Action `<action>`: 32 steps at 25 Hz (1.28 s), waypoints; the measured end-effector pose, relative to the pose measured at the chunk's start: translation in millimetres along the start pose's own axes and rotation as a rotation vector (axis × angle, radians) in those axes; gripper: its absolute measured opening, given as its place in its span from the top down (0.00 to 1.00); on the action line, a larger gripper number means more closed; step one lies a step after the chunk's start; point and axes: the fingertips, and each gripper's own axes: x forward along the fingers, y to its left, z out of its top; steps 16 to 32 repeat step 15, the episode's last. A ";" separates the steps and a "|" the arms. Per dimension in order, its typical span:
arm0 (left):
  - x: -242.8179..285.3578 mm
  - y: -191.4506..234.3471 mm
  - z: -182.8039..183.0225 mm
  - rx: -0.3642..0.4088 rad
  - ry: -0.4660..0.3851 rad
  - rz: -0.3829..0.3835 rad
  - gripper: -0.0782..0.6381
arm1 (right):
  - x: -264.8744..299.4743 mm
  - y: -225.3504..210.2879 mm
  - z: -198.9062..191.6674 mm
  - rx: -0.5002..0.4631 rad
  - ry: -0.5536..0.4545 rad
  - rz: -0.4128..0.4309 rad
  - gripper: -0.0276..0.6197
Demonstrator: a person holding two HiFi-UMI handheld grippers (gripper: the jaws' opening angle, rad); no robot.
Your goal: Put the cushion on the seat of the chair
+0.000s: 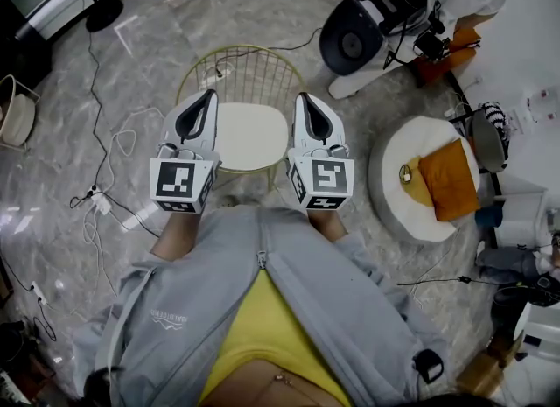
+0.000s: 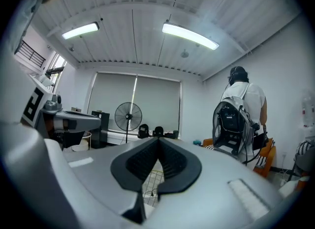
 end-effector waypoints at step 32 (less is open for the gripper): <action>-8.2 -37.0 -14.3 0.003 0.015 0.012 0.88 | -20.6 -17.8 -19.5 0.032 -0.002 0.051 0.96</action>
